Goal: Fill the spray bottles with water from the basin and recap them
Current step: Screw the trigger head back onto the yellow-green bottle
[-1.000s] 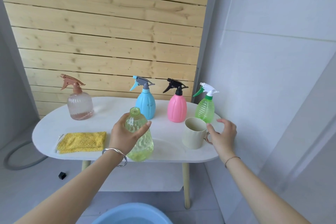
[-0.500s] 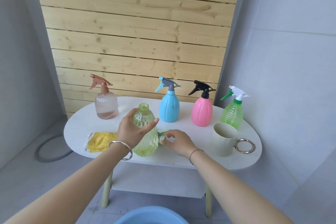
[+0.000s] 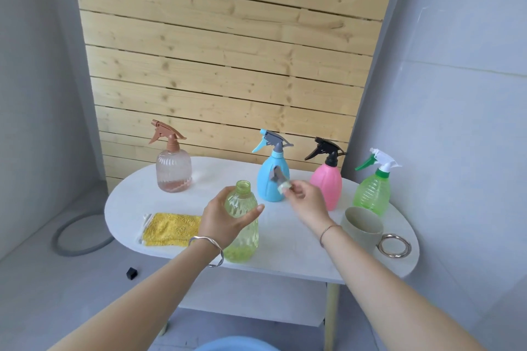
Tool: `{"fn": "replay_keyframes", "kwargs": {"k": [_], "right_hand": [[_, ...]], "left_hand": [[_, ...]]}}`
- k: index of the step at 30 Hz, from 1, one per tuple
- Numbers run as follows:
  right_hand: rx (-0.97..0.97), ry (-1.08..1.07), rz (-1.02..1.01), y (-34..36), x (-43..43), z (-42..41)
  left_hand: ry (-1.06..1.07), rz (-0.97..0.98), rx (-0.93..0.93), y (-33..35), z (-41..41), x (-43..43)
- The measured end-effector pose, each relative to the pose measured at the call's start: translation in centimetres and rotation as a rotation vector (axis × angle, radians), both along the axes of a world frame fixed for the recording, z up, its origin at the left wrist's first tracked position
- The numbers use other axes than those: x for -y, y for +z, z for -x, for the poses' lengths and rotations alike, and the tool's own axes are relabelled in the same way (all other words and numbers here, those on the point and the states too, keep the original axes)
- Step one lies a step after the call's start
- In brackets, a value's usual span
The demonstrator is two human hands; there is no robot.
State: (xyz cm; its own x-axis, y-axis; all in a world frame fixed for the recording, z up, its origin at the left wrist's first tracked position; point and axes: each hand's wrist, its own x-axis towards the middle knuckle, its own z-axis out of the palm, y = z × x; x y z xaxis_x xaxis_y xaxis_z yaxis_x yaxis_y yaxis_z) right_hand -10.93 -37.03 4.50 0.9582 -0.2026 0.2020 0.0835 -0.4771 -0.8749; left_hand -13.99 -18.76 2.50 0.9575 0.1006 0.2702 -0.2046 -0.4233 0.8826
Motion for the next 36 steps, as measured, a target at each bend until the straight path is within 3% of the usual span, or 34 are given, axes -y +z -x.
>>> {"fn": "replay_keyframes", "kwargs": {"k": [4, 9, 12, 23, 29, 36], "right_hand": [[0.121, 0.074, -0.394, 7.3, 0.1, 1.1], [0.249, 0.172, -0.692, 13.4, -0.9, 2.6], [0.324, 0.190, -0.764, 14.8, -1.8, 2.7], [0.418, 0.122, -0.633, 14.3, -4.3, 0.9], [0.282, 0.196, -0.676, 10.3, -4.8, 0.4], [-0.018, 0.349, -0.276, 7.1, -1.2, 1.8]], "left_hand": [[-0.039, -0.006, 0.007, 0.1, 0.0, 1.7], [-0.102, 0.003, -0.027, -0.2, -0.7, 3.8], [-0.118, 0.021, -0.034, -0.3, -0.7, 4.8], [-0.114, 0.019, -0.049, -0.5, -0.8, 5.1], [-0.120, 0.020, -0.051, -0.6, -0.9, 5.0], [-0.132, 0.026, -0.040, -0.5, -0.8, 5.0]]}}
